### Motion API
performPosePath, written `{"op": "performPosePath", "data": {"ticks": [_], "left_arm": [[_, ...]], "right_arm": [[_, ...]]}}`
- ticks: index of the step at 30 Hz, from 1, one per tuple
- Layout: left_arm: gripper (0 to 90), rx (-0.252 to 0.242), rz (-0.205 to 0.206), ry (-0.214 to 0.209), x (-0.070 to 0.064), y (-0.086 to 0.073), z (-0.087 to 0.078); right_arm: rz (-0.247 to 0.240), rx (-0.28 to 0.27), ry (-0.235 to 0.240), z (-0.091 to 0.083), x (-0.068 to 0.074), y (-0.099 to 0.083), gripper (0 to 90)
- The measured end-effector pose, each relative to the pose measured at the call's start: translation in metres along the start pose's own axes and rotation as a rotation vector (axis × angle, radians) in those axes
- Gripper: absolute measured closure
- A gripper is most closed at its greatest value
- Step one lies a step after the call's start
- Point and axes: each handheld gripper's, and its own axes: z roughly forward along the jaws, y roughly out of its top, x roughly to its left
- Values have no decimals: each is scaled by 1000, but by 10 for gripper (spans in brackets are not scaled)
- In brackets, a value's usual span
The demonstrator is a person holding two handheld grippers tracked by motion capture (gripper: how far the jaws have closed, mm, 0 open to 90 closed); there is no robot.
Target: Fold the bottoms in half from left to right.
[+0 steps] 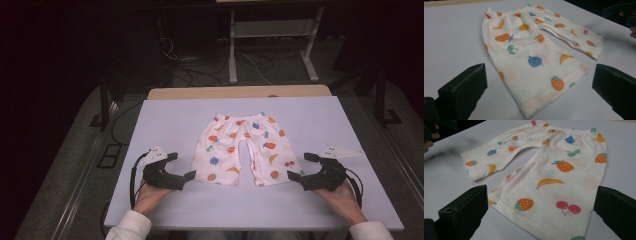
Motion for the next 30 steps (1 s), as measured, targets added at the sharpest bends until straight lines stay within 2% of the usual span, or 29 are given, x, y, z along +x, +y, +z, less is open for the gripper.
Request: {"op": "performPosePath", "data": {"ticks": [13, 30], "left_arm": [[0, 1, -4, -20, 0, 0, -1], [0, 5, -3, -15, -2, 0, -1]], "right_arm": [[-5, -4, -5, -1, 0, 1, 0], [-30, -4, -3, -3, 2, 7, 0]]}}
